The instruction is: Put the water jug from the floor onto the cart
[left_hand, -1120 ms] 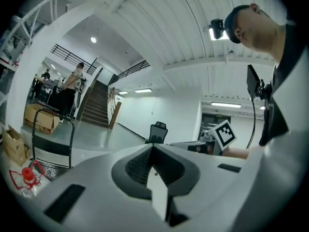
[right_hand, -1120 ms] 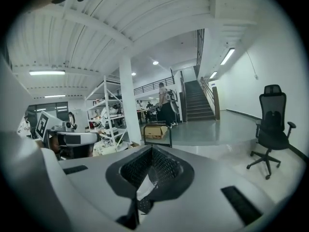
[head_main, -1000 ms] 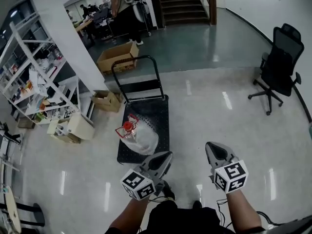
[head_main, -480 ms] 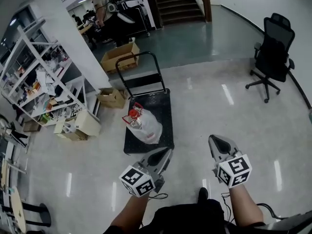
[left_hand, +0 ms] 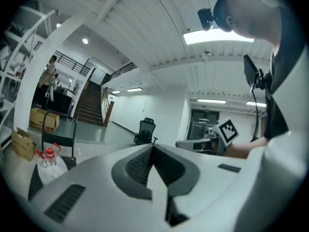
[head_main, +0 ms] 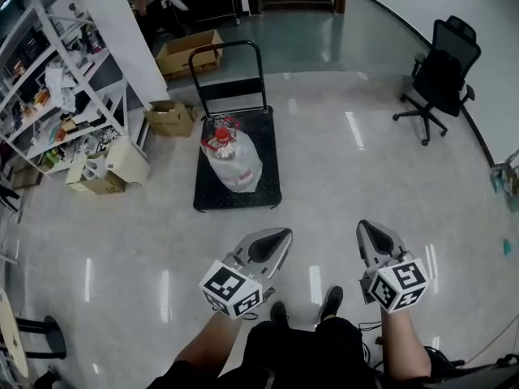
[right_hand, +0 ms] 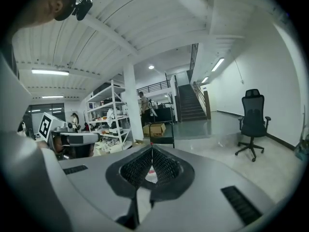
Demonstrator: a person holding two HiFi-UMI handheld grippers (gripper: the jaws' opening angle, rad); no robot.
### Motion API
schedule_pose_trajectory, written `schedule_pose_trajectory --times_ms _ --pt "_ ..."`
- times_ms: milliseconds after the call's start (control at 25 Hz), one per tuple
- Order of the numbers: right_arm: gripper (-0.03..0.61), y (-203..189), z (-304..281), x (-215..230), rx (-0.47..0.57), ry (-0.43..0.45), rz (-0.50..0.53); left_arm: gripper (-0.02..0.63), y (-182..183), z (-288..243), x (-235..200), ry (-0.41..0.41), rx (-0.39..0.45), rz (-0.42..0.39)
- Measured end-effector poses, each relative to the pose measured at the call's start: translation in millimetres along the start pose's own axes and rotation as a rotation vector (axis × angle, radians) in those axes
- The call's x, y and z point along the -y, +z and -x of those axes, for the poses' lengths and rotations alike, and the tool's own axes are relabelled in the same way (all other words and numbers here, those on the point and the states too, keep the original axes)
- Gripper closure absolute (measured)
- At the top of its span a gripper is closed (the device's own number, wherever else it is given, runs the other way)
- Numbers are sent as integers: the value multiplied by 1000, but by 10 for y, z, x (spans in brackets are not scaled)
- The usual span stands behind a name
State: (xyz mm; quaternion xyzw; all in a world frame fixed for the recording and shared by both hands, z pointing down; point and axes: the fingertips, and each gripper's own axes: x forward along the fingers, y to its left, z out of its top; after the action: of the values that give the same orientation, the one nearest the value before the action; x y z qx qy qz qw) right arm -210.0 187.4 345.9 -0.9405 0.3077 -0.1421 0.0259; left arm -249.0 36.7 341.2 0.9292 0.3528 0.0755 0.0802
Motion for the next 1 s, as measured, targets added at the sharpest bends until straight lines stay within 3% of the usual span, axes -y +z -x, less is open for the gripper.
schedule_pose_trajectory --times_ms 240,440,640,760,1000 --pt "577 -26 617 -271 19 -2 16 612 -7 299 641 -49 7 28" --pt "577 -108 1286 -352 46 15 36 612 -82 528 1319 -24 12 22" --pt "577 -351 2162 -394 32 91 59 612 -316 662 2315 -21 18 52" --pt "577 -506 2660 -319 27 90 68 612 -480 722 2835 -1 2 58" --pt "577 -626 3286 -541 46 88 51 612 -434 1138 3426 10 2 14"
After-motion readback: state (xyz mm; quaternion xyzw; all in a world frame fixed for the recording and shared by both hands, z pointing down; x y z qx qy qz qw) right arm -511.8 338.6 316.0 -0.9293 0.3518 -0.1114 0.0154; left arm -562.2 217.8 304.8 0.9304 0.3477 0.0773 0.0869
